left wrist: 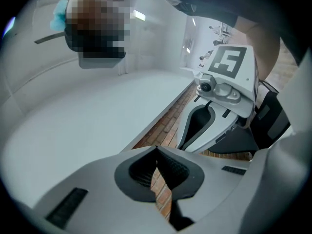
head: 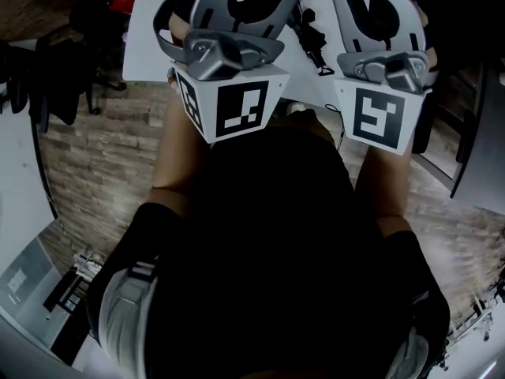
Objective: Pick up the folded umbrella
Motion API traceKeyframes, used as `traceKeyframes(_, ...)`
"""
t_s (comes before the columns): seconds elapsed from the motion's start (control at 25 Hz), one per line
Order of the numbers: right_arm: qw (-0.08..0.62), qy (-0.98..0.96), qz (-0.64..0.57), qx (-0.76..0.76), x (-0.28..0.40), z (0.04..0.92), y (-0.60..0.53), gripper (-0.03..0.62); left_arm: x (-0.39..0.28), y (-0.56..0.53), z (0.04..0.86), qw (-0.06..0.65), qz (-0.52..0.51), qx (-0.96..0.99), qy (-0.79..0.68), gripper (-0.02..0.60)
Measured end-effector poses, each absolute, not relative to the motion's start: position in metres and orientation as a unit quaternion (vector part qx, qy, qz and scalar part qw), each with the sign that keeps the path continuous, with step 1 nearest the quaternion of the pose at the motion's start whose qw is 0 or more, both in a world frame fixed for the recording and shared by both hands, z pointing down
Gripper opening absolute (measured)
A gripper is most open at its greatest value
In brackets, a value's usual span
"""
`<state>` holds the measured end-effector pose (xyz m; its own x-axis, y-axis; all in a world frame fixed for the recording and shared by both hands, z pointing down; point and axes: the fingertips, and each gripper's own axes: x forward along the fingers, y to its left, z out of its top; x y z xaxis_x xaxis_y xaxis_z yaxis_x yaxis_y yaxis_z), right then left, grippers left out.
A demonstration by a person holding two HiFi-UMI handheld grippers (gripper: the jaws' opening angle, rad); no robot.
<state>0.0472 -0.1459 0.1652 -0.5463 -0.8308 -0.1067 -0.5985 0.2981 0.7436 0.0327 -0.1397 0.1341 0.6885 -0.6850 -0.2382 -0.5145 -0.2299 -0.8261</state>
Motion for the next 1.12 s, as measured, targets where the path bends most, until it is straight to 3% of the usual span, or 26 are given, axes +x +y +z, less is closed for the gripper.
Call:
traceKeyframes(0.64, 0.218, -0.753, -0.363, 0.503, 0.035, 0.185, -0.164, 0.031, 0.026, -0.166, 0.154, 0.473, -0.051, -0.823, 0.31, 0.014)
traceKeyframes(1.12, 0.2, -0.794, -0.307, 0.484, 0.049, 0.208, -0.184, 0.031, 0.05, -0.174, 0.173, 0.463, -0.064, -0.832, 0.298, 0.014)
